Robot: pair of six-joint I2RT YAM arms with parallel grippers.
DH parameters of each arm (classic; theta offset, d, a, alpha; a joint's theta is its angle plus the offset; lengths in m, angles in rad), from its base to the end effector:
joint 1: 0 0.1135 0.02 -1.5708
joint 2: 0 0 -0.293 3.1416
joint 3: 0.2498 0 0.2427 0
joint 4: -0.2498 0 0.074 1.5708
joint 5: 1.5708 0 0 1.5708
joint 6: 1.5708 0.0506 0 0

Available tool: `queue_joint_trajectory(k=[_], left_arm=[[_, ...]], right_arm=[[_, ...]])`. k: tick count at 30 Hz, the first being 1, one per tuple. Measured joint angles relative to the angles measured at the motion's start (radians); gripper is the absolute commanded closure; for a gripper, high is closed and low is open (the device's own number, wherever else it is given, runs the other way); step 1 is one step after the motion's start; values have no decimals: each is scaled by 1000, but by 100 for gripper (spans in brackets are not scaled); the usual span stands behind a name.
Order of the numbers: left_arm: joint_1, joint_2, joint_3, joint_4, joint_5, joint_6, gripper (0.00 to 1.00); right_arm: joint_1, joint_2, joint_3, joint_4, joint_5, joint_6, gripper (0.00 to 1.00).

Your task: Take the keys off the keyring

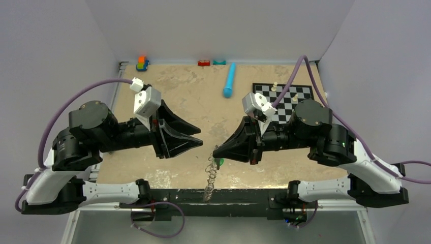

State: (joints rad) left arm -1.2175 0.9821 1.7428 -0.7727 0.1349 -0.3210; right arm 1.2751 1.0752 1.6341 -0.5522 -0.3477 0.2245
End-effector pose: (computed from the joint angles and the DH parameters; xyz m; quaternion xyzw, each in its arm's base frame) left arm 0.0318 -0.1060 0.5613 0.3503 0.6191 -0.5222 0.4705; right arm 0.0330 0.1675 0.5476 -0.4542 0.5390 0.5654 0.4283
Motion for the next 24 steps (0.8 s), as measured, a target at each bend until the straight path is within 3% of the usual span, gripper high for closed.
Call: queue_joint_trajectory(k=[8, 24], left_arm=[[0, -49, -156, 141, 55, 5, 61], [0, -100, -319, 410, 174, 45, 64]], right_arm=[[0, -35, 6, 39, 50, 4, 100], [-1, -88, 6, 164, 153, 27, 100]])
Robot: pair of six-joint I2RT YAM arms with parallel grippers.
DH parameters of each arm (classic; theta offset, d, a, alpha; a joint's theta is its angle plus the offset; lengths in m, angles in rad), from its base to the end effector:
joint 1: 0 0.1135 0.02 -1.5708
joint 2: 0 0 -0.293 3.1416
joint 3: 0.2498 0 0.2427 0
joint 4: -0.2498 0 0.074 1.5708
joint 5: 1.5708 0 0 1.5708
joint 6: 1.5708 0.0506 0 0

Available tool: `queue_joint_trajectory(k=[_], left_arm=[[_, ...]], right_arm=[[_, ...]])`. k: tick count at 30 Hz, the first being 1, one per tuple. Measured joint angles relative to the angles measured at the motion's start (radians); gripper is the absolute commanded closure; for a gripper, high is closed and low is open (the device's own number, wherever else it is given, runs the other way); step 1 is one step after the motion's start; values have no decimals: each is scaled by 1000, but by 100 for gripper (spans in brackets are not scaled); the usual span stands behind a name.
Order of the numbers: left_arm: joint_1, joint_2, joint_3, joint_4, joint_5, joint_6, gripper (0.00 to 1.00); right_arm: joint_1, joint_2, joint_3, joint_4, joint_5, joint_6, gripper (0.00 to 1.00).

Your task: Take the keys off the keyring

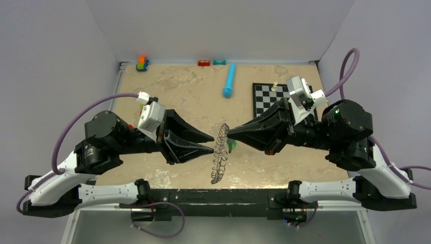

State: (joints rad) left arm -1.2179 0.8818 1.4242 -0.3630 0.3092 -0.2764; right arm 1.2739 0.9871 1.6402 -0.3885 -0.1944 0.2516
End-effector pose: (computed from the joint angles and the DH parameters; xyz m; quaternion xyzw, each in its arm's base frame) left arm 0.0285 -0.1221 0.5342 0.3926 0.5108 -0.5878 0.4894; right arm 0.0282 0.1254 0.5809 -0.3631 0.4898 0.5888 0.5307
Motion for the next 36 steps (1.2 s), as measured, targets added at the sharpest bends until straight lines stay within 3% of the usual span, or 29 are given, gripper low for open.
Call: queue_joint_trajectory(k=[10, 16, 36], left_arm=[[0, -22, -70, 183, 6, 5, 66], [0, -10, -80, 258, 5, 7, 72], [-1, 9, -96, 333, -2, 8, 83]], right_arm=[[0, -6, -24, 42, 2, 14, 100], [0, -6, -25, 63, 2, 17, 100], [0, 1, -29, 84, -1, 18, 100]])
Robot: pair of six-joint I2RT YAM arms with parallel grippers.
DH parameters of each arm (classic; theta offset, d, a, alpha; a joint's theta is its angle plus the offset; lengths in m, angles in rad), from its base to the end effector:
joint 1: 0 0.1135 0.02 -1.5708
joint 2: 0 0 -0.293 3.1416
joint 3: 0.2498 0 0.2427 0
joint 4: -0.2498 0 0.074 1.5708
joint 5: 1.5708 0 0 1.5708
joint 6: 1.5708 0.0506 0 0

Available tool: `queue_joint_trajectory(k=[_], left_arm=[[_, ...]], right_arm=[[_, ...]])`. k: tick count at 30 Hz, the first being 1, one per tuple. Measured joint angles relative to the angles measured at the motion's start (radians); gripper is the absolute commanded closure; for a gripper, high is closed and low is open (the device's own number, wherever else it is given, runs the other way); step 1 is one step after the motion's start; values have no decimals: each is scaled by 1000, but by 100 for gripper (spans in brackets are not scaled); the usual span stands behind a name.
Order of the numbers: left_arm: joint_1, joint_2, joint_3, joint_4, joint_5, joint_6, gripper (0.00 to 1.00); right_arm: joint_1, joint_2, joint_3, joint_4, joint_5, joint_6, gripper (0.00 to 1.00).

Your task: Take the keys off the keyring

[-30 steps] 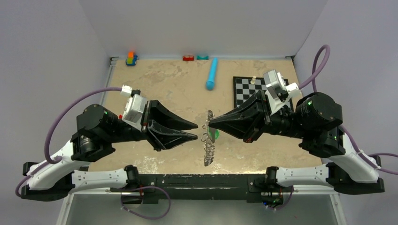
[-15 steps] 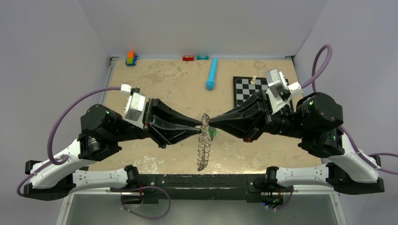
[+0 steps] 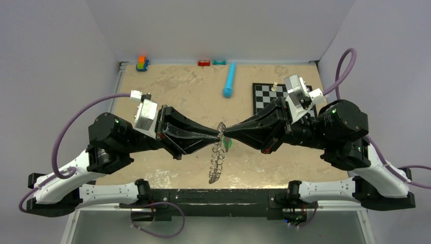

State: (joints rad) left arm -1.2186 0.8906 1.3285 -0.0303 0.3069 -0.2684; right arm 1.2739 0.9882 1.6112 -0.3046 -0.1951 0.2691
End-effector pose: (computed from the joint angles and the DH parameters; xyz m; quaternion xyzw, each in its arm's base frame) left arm 0.0324 -0.1324 0.5438 0.3619 0.4244 -0.6207 0.5510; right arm 0.0293 0.1293 0.5828 -0.3500 0.4732 0.6032 0.5383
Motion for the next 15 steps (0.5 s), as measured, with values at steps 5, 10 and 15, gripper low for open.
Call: queue_joint_trajectory(k=[5, 10, 15], left_arm=[[0, 0, 0, 7, 0, 0, 90], [0, 1, 0, 7, 0, 0, 83], [0, 1, 0, 6, 0, 1, 80]], right_arm=[[0, 6, 0, 1, -1, 0, 100], [0, 6, 0, 2, -2, 0, 100], [0, 6, 0, 6, -2, 0, 100]])
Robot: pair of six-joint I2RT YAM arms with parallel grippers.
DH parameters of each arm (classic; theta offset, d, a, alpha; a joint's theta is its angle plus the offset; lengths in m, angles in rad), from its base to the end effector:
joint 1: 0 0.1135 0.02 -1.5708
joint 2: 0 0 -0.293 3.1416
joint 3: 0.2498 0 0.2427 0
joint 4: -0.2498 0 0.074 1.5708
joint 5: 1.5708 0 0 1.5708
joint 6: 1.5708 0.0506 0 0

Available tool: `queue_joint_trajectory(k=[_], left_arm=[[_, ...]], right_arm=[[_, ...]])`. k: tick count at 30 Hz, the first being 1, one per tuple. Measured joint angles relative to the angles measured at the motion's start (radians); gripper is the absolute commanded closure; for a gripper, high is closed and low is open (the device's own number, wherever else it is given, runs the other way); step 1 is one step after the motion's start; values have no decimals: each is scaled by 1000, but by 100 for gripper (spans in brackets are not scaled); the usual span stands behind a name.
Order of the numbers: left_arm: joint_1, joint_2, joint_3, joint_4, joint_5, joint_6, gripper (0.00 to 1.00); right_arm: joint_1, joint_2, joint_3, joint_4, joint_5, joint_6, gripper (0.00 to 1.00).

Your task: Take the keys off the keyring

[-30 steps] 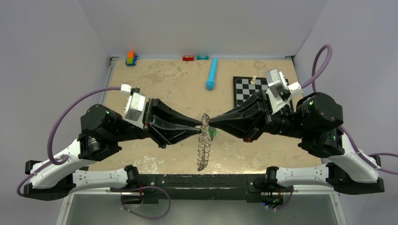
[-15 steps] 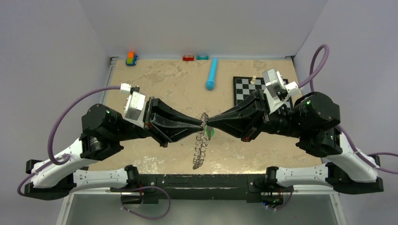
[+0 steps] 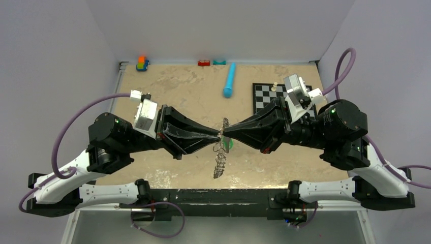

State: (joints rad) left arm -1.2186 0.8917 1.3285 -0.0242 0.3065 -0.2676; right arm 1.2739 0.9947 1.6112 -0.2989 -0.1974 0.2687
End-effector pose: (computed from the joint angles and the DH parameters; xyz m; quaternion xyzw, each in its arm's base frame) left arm 0.0325 -0.1326 0.5444 0.3612 0.4224 -0.6211 0.5526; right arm 0.0300 0.1320 0.5827 -0.3510 0.4729 0.6033 0.5377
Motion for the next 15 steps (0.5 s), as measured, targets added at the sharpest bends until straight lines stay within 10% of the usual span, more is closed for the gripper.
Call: queue_joint_trajectory(k=[15], left_arm=[[0, -4, -3, 0, -2, 0, 81]], right_arm=[[0, 4, 0, 0, -3, 0, 100]])
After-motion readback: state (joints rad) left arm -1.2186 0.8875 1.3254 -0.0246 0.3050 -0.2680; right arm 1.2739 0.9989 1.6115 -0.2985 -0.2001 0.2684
